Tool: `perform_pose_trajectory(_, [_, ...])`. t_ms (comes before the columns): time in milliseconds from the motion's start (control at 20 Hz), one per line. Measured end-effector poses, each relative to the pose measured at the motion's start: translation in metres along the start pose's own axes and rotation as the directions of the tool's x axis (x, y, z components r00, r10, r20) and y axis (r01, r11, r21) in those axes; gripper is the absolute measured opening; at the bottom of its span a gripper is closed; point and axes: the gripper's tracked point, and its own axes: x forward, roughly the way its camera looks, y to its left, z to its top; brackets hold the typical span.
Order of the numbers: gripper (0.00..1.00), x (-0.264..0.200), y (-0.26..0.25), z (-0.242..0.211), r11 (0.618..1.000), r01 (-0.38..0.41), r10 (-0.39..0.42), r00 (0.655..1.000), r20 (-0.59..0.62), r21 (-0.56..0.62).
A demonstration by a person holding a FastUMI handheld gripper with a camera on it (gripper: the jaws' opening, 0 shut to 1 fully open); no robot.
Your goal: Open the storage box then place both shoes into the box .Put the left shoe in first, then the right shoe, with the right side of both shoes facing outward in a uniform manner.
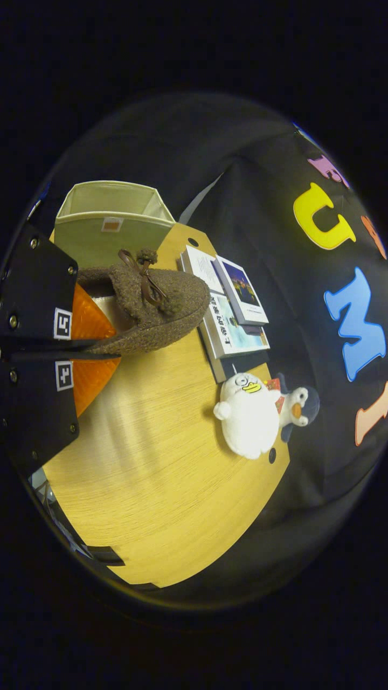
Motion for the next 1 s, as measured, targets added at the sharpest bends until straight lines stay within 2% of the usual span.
perform_pose_trajectory(200, [0.0,0.0,0.057,0.004,0.996,-0.083,0.083,0.996,-0.016,0.011])
perform_pose_trajectory(600, [0.0,0.014,0.163,-0.014,0.979,-0.2,0.196,0.977,-0.082,-0.044])
perform_pose_trajectory(850, [0.0,0.022,0.213,-0.038,0.967,-0.247,0.238,0.964,-0.122,-0.065])
perform_pose_trajectory(1000, [0.0,0.034,0.227,-0.052,0.969,-0.239,0.229,0.964,-0.136,-0.064])
